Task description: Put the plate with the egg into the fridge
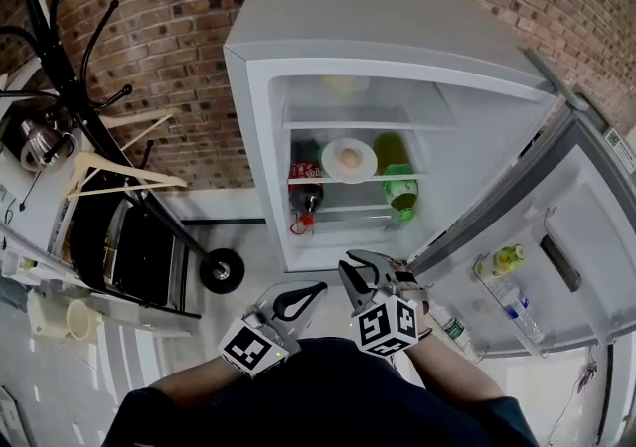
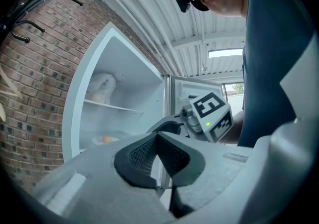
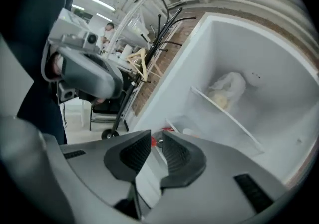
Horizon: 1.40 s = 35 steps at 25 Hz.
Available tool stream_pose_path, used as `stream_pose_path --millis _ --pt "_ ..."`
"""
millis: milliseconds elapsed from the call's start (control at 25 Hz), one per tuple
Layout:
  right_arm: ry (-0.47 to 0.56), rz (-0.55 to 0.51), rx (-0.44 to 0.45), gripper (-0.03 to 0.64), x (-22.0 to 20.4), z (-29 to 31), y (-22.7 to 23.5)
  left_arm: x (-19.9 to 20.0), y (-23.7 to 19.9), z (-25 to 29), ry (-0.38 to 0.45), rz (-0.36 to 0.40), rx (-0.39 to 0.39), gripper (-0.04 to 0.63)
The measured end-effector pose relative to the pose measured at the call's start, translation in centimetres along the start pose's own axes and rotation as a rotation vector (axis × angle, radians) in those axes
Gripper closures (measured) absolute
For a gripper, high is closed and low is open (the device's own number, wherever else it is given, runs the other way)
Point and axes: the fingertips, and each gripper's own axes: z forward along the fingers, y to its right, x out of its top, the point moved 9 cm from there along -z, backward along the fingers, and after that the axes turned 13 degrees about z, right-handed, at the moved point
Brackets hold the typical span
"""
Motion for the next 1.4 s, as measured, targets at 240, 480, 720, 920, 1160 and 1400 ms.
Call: stream_pose_path --millis 240,480,720,920,1160,1400 --pt "0.137 0.306 0.144 0.574 0.1 -2.0 -2.0 0.2 -0.2 -0.2 0.0 0.0 -0.013 0.592" --pt "0.207 0.585 0.249 0.598 -1.3 -2.2 -2.7 0.1 -0.3 -0.4 -0.01 -0.001 -0.025 0.592" --pt "0.239 0.623 0.264 0.606 -1.4 -2.4 -2.8 0.3 -0.3 -0.5 -0.014 0.001 -0.033 0.592" --pt "0.243 0.611 0.264 0.606 -1.4 -2.5 -2.8 0.4 -0.3 -0.5 -0.011 0.015 -0.036 0.592" --pt "0.238 0.602 0.267 0.606 -1.3 -2.6 -2.9 0.6 -0.2 -0.6 -0.012 0.017 -0.032 0.592" --pt "0.236 0.595 0.268 0.606 -1.5 -2.6 -3.1 0.4 0.1 -0.5 -0.01 0.011 -0.03 0.592"
